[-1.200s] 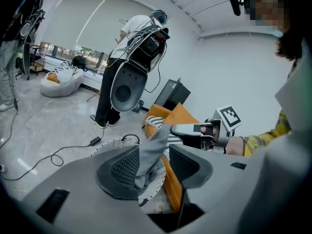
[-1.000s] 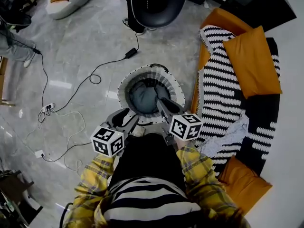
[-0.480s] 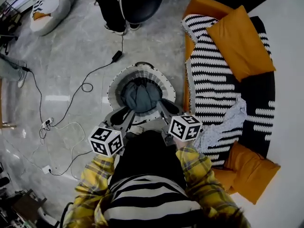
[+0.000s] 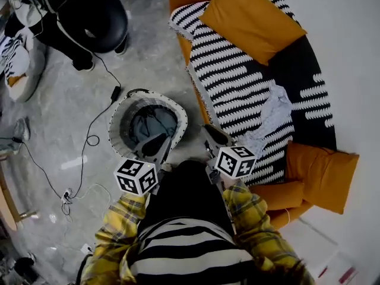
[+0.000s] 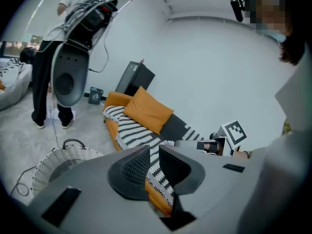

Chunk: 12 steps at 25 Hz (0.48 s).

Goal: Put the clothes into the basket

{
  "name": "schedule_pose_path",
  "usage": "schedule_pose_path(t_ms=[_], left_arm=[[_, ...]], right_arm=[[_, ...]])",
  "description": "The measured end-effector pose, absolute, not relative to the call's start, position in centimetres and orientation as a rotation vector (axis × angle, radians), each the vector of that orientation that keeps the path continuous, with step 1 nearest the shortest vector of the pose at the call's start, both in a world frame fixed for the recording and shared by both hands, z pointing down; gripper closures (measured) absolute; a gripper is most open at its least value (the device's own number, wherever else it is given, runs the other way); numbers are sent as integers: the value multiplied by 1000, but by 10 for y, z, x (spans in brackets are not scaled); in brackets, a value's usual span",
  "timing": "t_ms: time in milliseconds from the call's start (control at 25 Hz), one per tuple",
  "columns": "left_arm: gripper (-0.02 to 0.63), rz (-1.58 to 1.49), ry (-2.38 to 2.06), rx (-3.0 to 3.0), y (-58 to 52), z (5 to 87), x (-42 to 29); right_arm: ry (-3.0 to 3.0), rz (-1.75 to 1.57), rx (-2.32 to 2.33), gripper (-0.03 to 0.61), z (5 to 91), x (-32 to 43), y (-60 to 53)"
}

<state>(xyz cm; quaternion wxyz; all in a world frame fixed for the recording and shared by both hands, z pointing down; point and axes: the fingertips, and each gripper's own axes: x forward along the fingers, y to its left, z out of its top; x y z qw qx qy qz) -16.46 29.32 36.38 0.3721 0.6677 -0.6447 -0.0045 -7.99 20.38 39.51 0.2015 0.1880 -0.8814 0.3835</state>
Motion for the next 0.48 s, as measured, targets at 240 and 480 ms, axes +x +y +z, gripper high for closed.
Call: schedule_pose_path(t_ms=[240, 480], left_arm=[[554, 76, -1458, 1878, 233, 363, -98], [557, 176, -1286, 2011, 185, 362, -30]], right_arm=[[-2422, 1129, 808, 511, 401, 9, 164], [-2363, 1160, 1058, 511, 404, 90, 137]])
